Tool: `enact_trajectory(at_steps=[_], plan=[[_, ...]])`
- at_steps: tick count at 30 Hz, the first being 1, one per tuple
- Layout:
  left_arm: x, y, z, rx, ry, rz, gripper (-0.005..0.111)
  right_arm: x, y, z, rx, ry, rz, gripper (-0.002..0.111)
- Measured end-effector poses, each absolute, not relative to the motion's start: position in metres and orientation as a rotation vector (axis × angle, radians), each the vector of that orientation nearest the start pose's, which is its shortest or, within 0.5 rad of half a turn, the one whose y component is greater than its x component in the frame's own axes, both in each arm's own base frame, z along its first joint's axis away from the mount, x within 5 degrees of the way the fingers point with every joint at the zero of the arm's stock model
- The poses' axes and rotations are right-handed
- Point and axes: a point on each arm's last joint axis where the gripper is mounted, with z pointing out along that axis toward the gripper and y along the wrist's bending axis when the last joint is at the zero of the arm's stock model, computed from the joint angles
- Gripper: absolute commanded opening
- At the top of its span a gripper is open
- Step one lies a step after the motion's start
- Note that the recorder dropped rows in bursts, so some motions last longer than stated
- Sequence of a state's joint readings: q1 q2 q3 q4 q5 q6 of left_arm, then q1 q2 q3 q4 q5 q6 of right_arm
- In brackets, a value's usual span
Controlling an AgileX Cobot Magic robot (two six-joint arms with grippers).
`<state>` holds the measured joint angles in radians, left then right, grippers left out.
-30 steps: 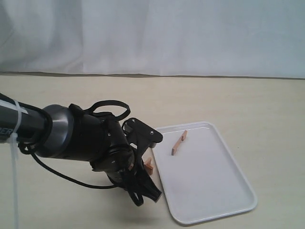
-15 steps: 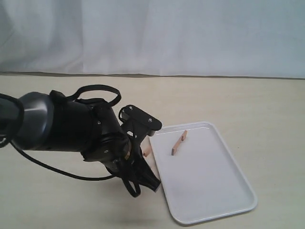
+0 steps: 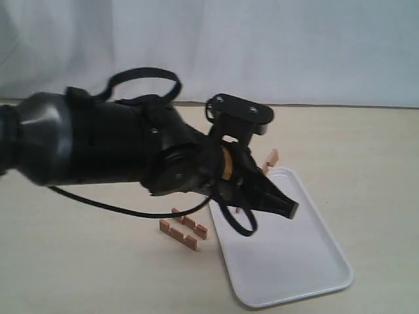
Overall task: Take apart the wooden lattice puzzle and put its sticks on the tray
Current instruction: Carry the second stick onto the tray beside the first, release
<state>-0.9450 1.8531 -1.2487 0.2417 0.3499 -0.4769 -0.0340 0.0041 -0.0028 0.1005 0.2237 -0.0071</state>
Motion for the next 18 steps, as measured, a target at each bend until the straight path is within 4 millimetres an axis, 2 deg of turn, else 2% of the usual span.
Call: enact_trajectory(at_steps=[1,3,7,12,18], plan=[[0.246,-0.343,0.204,0.831,2.358,-0.419,0.0,0.056,0.0,0.194,0.09,1.706,0.061,0.005],[0.252,-0.369,0.191,0.863,2.404,-0.372,0.0,0.056,0.0,0.194,0.09,1.706,0.061,0.005],[0.267,-0.391,0.156,0.885,2.513,-0.246,0.0,0.056,0.0,0.194,0.09,1.706,0.061,0.005],[0.273,-0.398,0.133,0.91,2.546,-0.179,0.0,0.056,0.0,0.194,0.09,1.706,0.061,0.005],[0.286,-0.389,0.13,0.872,2.557,-0.137,0.0,0.056,0.0,0.194,0.09,1.706,0.061,0.005]])
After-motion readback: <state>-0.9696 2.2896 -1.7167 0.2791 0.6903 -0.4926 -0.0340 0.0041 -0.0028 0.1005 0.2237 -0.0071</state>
